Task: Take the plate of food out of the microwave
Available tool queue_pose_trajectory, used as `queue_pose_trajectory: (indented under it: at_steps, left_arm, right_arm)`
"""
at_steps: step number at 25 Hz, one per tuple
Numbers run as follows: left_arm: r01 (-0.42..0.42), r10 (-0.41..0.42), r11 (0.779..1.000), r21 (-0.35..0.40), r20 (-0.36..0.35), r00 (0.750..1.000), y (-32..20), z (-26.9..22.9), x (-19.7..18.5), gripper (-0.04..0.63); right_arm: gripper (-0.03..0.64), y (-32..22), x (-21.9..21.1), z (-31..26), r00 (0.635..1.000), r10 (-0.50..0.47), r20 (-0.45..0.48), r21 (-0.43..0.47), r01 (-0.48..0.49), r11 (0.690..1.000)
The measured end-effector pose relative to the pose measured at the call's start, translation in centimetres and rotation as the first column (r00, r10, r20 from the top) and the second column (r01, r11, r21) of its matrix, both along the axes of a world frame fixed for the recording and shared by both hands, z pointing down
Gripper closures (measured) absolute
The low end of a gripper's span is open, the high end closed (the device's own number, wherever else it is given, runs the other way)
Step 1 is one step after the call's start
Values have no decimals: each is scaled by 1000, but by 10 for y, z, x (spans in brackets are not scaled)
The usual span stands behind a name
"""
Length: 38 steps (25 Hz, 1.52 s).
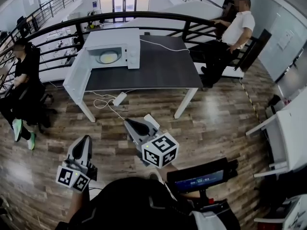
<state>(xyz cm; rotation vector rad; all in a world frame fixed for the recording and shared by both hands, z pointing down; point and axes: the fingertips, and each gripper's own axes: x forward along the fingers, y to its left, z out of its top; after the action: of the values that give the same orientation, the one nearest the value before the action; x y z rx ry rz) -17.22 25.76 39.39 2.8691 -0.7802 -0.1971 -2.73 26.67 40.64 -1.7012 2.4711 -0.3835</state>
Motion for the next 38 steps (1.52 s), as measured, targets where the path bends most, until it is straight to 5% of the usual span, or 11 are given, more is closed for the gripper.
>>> queue_pose_trajectory:
  at_steps: [21, 29, 38]
  left_arm:
    - [-142, 141, 990, -12, -48, 989, -32, 15, -45, 591]
    - [-88, 88, 996, -3, -7, 996, -64, 17, -10, 591]
    - [-40, 38, 999, 33, 53, 998, -128, 4, 77, 591]
  right_arm:
    - [620, -21, -46, 11, 996, 59, -68, -28, -61, 998]
    - [620, -59, -11, 14, 999, 22, -31, 9, -21, 1000]
    - [620, -129, 74, 2, 1000, -14, -7, 28, 15, 999]
